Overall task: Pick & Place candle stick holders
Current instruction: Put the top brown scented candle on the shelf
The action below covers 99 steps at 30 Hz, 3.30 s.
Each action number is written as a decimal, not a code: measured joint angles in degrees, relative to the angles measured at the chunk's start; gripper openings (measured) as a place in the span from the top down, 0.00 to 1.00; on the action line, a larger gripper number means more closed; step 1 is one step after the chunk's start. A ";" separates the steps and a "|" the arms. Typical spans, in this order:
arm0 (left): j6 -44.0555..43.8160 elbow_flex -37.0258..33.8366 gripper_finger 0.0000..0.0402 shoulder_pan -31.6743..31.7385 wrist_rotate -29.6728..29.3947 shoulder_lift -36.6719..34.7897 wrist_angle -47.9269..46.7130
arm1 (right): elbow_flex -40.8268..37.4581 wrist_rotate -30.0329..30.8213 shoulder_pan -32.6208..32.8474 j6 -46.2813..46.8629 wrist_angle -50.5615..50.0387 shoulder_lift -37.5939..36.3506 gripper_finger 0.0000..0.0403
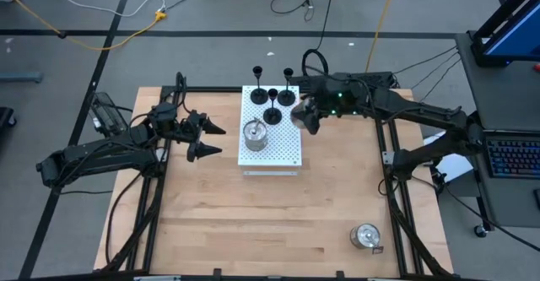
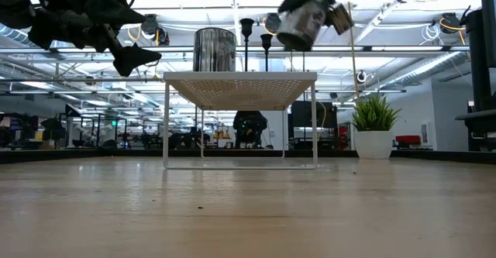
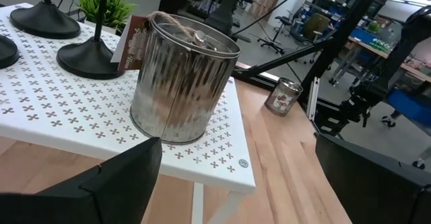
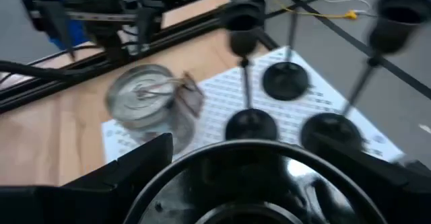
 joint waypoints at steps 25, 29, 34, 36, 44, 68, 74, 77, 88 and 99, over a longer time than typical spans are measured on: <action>0.24 0.00 0.01 -0.07 0.43 0.00 0.07 | 0.04 0.52 6.47 -1.97 8.62 12.96 0.22; 0.27 0.00 0.01 -0.07 0.42 -0.01 0.50 | 0.10 0.50 6.45 -1.90 8.93 13.80 0.21; 0.09 0.00 0.01 -0.07 0.42 -0.01 1.42 | 0.15 0.31 6.45 -1.96 9.75 14.64 0.21; 0.07 0.00 0.01 -0.07 0.44 -0.01 1.61 | 0.08 0.31 6.45 -1.98 8.85 14.98 0.21; -0.11 0.00 0.01 -0.07 0.43 -0.01 1.70 | 0.04 0.26 6.45 -2.49 8.76 14.92 0.20; -0.22 0.00 0.01 -0.07 0.42 0.01 1.67 | 0.04 0.22 6.36 -3.54 9.59 14.87 0.14; -0.22 0.00 0.01 -0.07 0.42 0.01 1.66 | 0.04 0.24 6.34 -3.54 9.88 14.87 0.14; -0.22 0.00 0.01 -0.07 0.42 -0.01 1.66 | 0.04 0.26 6.34 -3.71 11.68 14.87 0.14; -0.20 0.00 0.01 -0.07 0.44 -0.01 1.64 | 0.04 0.28 6.56 -5.86 16.33 14.04 0.14; 0.16 0.00 0.01 -0.07 2.93 0.02 1.49 | 0.02 4.54 9.00 -9.14 6.17 6.38 0.40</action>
